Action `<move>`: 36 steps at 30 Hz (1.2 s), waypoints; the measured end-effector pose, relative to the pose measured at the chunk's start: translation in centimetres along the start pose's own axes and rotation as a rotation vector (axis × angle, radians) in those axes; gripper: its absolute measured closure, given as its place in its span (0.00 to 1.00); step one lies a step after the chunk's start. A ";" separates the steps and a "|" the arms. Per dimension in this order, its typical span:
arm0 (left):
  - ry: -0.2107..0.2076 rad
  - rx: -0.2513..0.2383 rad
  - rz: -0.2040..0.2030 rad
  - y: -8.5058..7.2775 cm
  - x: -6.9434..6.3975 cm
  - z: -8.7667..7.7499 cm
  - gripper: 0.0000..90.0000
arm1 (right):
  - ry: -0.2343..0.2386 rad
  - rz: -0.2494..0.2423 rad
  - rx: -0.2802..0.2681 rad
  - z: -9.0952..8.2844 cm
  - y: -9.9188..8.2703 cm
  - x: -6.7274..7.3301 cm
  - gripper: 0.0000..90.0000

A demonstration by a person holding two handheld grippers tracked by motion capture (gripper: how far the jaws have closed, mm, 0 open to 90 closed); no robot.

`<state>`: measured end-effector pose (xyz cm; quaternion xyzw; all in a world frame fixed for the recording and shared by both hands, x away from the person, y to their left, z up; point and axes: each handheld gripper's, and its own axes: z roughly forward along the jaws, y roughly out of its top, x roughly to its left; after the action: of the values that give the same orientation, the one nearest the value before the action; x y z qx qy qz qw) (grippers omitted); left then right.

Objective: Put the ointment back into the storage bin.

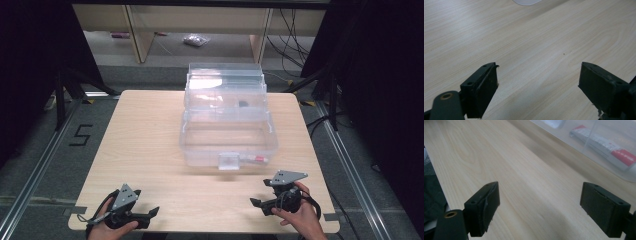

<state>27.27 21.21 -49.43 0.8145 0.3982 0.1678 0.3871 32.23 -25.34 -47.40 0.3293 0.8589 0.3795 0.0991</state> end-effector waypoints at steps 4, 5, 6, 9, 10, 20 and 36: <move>0.008 -0.001 -0.003 0.0 0.0 0.0 0.17 | -0.006 0.021 0.004 0.1 -0.5 0.0 0.19; 0.008 -0.001 -0.001 0.0 0.0 0.0 0.17 | -0.003 0.018 0.007 0.1 -0.6 -0.1 0.19; 0.011 0.010 0.008 0.0 0.0 -0.1 0.17 | -0.003 0.044 0.018 0.1 -0.6 0.1 0.19; 0.013 0.001 0.004 0.0 0.0 -0.1 0.17 | -0.010 0.051 0.014 0.0 -0.8 0.2 0.19; 0.020 0.002 0.003 0.0 -0.1 -0.1 0.17 | -0.010 0.038 0.007 -0.1 -1.0 0.2 0.18; 0.000 -0.014 -0.010 -0.1 -0.2 -0.4 0.17 | -0.015 0.077 -0.001 -0.5 -1.7 0.5 0.18; 0.009 -0.006 0.004 -0.1 -0.3 -0.4 0.17 | -0.020 0.103 0.035 -0.3 -2.3 0.5 0.18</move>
<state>26.80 21.22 -49.20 0.8134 0.3978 0.1736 0.3872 30.63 -26.37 -48.79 0.3783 0.8464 0.3656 0.0823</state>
